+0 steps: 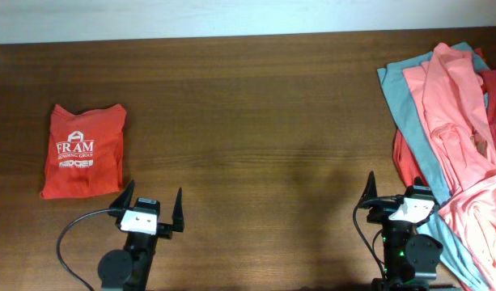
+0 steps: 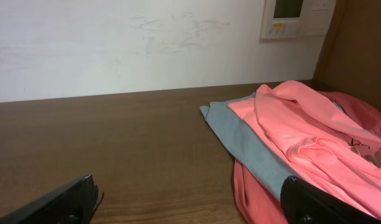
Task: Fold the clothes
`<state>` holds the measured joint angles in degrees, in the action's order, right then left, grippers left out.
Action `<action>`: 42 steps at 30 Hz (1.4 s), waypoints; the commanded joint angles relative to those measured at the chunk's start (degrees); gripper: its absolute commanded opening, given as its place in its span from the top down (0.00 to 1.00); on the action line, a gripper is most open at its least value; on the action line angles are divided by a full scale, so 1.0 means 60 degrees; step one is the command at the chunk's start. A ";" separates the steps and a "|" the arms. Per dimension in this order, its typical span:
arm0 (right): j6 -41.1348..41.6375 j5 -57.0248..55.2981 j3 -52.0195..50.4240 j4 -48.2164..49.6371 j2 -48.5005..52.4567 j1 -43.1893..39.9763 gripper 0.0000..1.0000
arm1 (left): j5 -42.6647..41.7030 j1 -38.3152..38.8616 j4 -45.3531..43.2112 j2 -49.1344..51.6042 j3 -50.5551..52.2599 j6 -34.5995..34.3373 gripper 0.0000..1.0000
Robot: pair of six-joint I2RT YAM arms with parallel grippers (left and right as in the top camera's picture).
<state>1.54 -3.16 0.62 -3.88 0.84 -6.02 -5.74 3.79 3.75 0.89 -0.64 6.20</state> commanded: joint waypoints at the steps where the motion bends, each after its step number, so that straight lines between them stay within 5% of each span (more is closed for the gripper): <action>1: 0.0069 -0.0015 -0.0051 -0.0069 -0.0062 -0.0066 0.01 | -0.0142 0.0022 0.0036 -0.0098 0.0022 -0.0051 0.00; 16: 0.0073 0.0127 -0.0051 -0.0025 -0.0062 -0.0066 0.01 | -0.0149 0.0022 0.0025 -0.0091 0.0018 -0.0062 0.00; 21: 0.0390 0.0590 0.0026 -0.0004 -0.0062 -0.0066 0.01 | -0.0146 0.0022 0.0025 -0.0091 0.0004 -0.0994 0.00; 28: 0.0393 -0.0018 0.1260 -0.1399 0.0291 -0.0066 0.01 | -0.0146 0.0022 0.0040 0.0390 -0.0903 -0.1144 0.00; 36: 0.0390 -0.0342 0.3654 -0.2146 0.2918 -0.0066 0.01 | -0.0146 0.0022 0.0178 0.3370 -0.3173 -0.1137 0.00; 42: 0.0386 -0.0557 0.7224 -0.4131 0.7271 -0.0299 0.02 | -0.0138 0.0022 0.2200 0.7023 -0.6313 -0.1078 0.00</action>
<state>3.22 -5.28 35.00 -24.99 35.03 -6.33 -5.91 3.79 13.76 35.18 -30.92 -0.08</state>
